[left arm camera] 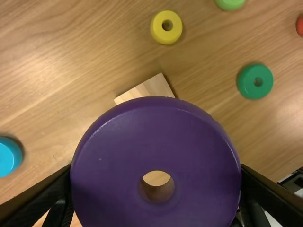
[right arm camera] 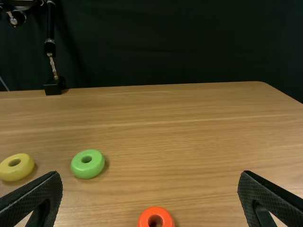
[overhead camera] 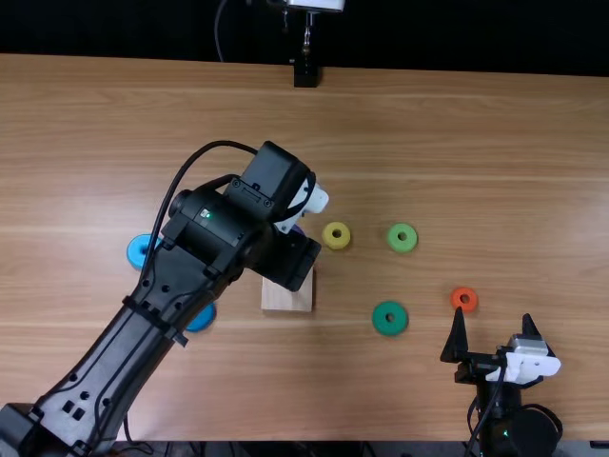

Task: Build the Hanoi tower: stack the rings onto the peg from bottom to top in this color order: purple, dark blue, light blue, dark green, light green, yellow, orange.

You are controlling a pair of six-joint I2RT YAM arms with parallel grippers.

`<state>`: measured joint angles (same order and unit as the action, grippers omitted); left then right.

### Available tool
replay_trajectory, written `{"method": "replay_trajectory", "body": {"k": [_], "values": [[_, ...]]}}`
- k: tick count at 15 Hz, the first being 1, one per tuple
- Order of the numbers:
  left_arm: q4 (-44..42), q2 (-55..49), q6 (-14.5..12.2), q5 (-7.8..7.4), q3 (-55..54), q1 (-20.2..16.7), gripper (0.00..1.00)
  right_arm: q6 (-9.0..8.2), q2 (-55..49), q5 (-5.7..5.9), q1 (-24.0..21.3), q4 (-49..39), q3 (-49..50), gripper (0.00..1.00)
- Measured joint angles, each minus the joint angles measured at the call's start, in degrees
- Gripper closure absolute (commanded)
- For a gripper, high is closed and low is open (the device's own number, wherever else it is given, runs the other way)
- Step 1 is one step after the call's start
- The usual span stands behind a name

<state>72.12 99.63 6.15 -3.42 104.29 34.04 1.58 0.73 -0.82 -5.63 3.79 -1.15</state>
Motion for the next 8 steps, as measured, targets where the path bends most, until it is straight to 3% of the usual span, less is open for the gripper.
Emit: {"method": "replay_trajectory", "body": {"k": [8], "values": [[-0.1,1.7,0.2,0.00,0.0,1.2,1.00,0.00,0.0,0.00,0.0,0.0,0.0,0.00]]}}
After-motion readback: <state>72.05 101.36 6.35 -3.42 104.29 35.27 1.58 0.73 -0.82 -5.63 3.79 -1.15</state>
